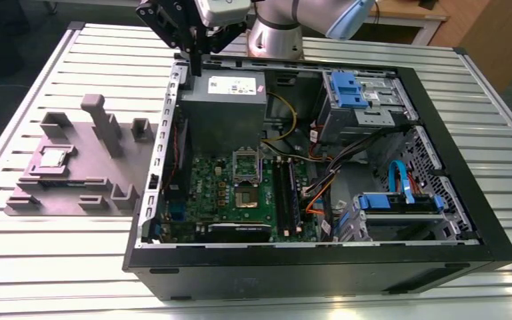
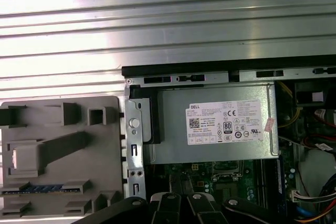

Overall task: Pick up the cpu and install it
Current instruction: 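Reach for the cpu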

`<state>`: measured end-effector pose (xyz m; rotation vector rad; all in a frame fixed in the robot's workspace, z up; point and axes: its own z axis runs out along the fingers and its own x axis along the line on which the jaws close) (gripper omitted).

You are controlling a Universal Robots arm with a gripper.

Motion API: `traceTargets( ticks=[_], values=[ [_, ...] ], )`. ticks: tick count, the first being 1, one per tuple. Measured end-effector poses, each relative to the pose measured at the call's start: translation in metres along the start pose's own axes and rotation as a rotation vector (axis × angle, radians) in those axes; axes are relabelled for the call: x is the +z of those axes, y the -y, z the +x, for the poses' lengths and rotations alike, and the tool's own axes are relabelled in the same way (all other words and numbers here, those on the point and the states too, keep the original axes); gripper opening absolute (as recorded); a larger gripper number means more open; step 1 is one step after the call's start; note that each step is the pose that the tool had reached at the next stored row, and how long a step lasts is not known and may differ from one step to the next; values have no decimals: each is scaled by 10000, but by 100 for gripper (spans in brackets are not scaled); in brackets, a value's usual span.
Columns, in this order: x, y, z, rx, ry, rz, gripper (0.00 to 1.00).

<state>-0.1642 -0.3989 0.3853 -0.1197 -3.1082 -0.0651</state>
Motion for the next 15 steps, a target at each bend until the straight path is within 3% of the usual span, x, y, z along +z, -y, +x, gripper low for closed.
traceTargets(
  ticks=[15],
  values=[
    [1, 3, 43, 0, 0, 0, 10]
  ],
)
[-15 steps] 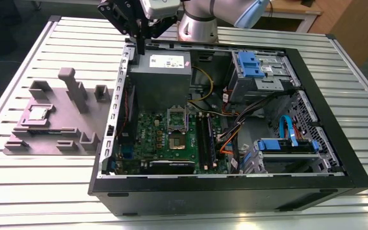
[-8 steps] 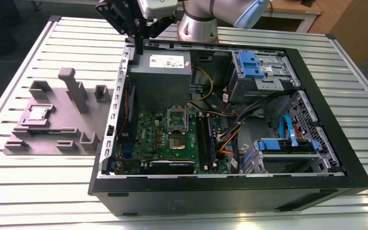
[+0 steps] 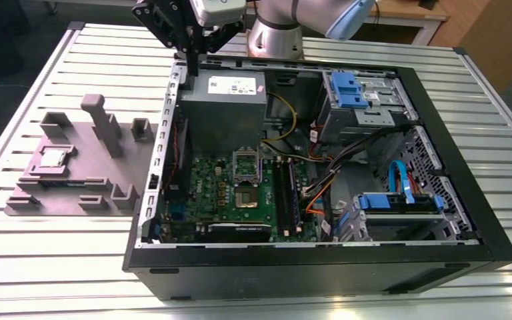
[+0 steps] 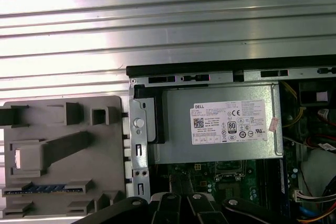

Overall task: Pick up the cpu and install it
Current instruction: 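Reach for the cpu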

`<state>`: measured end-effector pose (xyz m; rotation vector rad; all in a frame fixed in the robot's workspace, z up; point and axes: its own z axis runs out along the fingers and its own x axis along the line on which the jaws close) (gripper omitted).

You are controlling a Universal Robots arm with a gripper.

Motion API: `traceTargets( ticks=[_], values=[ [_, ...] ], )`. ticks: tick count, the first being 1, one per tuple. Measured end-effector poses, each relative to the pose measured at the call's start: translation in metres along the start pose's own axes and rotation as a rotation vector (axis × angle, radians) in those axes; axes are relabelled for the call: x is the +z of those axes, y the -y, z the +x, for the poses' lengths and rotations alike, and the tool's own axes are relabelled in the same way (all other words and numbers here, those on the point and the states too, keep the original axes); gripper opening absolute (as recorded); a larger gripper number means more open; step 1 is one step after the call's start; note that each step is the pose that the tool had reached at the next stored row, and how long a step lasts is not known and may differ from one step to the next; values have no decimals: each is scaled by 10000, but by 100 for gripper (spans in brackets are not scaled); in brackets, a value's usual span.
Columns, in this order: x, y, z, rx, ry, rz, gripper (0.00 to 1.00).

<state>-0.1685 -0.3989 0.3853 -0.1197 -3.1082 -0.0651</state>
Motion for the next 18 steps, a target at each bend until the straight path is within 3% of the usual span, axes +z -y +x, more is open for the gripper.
traceTargets(
  ticks=[11, 18],
  values=[
    [1, 1, 19, 0, 0, 0, 10],
    [5, 9, 114, 1, 0, 0, 10]
  ],
)
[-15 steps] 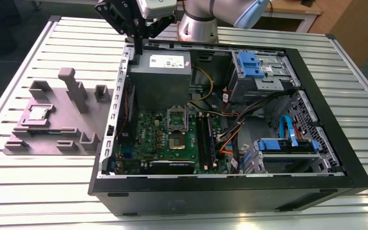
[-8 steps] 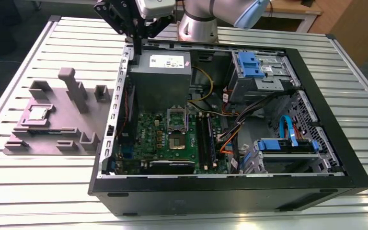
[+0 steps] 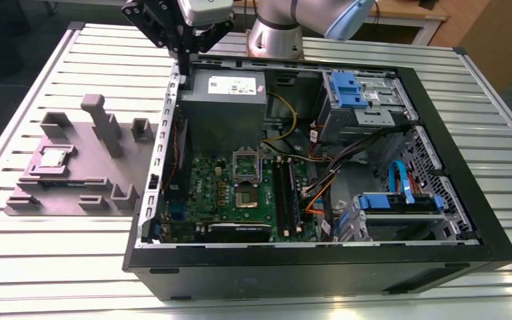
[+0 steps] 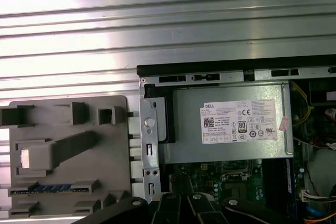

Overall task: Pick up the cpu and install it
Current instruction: 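Reach for the cpu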

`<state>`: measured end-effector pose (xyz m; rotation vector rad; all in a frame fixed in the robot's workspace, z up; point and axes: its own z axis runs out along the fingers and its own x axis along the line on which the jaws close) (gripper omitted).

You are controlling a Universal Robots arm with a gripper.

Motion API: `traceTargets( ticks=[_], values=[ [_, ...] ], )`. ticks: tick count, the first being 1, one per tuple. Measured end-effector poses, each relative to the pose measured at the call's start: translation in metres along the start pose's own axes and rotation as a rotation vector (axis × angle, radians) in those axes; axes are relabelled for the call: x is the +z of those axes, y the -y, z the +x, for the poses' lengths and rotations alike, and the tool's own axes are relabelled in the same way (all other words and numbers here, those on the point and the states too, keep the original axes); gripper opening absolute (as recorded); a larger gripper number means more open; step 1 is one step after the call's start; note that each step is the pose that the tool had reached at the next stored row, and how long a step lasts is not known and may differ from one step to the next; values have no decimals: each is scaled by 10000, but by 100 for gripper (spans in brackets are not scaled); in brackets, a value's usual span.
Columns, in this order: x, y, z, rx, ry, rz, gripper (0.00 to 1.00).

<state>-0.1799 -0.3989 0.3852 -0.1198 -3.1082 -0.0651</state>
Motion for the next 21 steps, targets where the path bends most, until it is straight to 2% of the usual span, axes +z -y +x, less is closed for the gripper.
traceTargets(
  ticks=[21],
  values=[
    [2, 6, 71, -2, 14, -1, 10]
  ],
)
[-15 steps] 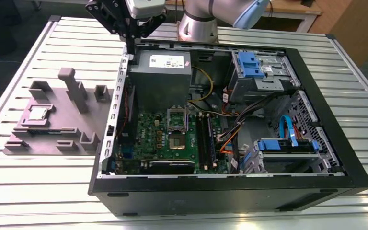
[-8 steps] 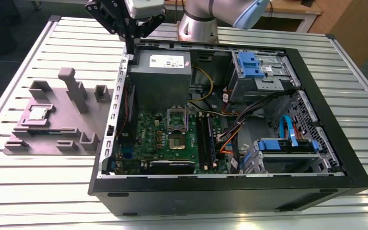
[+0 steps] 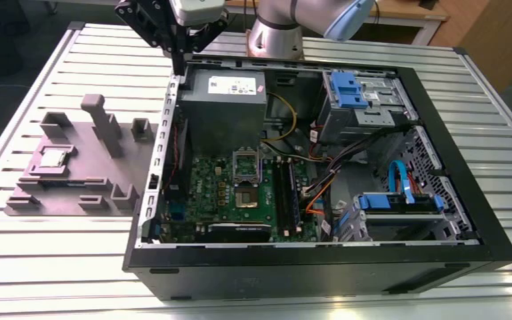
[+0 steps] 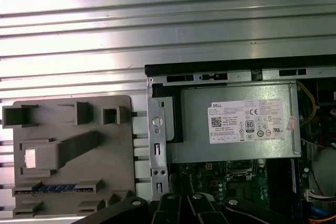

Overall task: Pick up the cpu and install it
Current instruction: 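Reach for the cpu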

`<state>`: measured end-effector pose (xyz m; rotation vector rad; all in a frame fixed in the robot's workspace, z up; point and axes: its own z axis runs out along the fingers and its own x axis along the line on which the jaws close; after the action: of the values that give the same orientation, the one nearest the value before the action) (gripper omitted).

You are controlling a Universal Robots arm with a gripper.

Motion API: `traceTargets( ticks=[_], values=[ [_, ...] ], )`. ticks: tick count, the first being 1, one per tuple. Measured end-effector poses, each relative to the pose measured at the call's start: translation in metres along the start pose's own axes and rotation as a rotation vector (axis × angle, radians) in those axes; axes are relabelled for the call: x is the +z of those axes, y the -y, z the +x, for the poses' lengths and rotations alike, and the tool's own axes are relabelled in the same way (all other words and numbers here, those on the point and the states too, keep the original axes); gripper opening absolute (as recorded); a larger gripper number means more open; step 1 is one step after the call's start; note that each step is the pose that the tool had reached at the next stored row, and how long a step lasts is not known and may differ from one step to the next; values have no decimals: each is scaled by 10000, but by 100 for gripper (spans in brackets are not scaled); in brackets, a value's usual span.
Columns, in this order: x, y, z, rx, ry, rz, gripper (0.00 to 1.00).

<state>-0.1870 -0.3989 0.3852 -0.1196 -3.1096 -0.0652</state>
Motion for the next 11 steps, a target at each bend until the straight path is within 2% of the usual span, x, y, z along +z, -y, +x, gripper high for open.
traceTargets(
  ticks=[11],
  values=[
    [2, 3, 42, 1, 5, -1, 10]
  ],
)
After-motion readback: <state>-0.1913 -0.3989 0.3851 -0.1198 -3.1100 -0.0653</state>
